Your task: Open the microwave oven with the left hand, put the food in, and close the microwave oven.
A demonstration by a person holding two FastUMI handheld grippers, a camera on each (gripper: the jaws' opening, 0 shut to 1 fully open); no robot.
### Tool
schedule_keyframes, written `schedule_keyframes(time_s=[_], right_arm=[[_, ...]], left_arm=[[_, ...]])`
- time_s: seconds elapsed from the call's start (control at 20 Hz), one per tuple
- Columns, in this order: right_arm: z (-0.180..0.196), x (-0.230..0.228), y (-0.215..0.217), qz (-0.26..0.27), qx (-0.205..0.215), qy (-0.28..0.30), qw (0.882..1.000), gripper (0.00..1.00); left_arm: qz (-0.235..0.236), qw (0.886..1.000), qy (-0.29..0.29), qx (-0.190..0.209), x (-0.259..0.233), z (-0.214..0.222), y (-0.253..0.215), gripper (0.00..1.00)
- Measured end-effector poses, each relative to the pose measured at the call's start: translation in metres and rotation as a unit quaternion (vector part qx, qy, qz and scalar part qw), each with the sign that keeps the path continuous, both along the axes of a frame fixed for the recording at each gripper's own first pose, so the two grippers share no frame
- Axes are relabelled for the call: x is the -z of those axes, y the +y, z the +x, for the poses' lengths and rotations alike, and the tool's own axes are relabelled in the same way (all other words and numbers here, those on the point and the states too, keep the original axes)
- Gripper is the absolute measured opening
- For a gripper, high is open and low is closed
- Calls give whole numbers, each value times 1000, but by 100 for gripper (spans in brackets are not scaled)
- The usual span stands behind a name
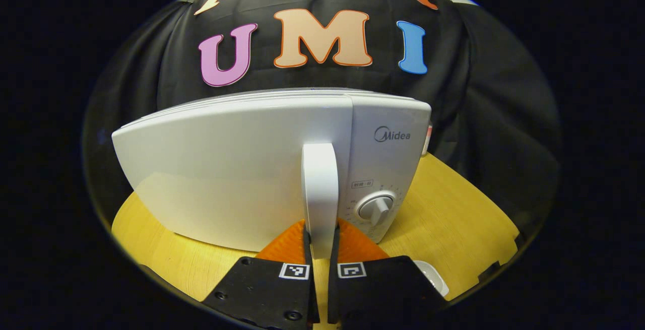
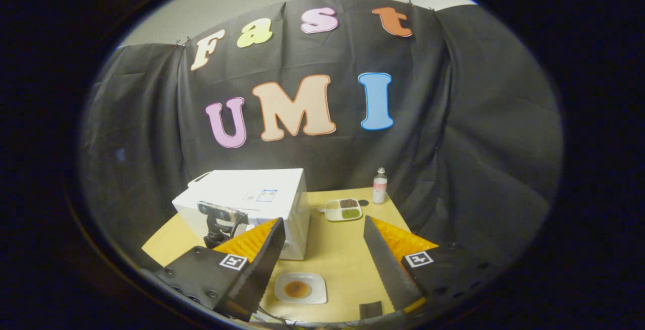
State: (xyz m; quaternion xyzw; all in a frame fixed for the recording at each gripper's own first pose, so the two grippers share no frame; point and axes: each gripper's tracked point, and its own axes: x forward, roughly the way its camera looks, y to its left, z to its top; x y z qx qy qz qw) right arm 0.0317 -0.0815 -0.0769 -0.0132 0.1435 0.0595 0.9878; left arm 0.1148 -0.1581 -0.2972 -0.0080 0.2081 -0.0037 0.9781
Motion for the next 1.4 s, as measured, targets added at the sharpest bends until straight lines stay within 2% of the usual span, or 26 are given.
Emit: schedule_keyframes(time_s=[0.3,0.4,0.45,0.55,0.7,0.8,0.9,1.1,1.2,1.3,1.35,1.4], right_arm=[[-4,5,-2,0,-1,9,1000,92],[-3,3,0,3,-3,7,1000,92],[-1,2,0,4,-3,6,1000,92],[3,6,2,7,-9,9,1000,92],[4,16,9,9,-24,19,999,92],[1,17,17,15,-34,22,999,92],[-3,19,23,19,-45,24,999,92],[-10,25,31,15,-65,28,997,92],[-14,25,39,20,-77,28,996,97],[-19,29,46,20,-88,28,996,92],[-20,30,50,20,-93,29,995,97],[-23,32,54,19,-98,30,995,97]], left_arm=[[-7,1000,9,-10,-1,-2,0,1],[-21,999,24,-15,4,-24,0,0],[-18,1000,6,-7,-2,-32,1,1],[-14,1000,5,5,-3,-55,4,0],[-36,999,13,5,0,-75,9,0],[-28,1000,11,9,-1,-86,11,1],[-30,999,15,4,-1,-97,16,7],[-36,999,24,-17,0,-123,28,14],[-60,997,25,-33,-3,-137,35,20],[-82,995,27,-51,-5,-153,45,25],[-84,994,31,-59,-6,-163,50,38],[-80,994,32,-67,-5,-172,56,33]])
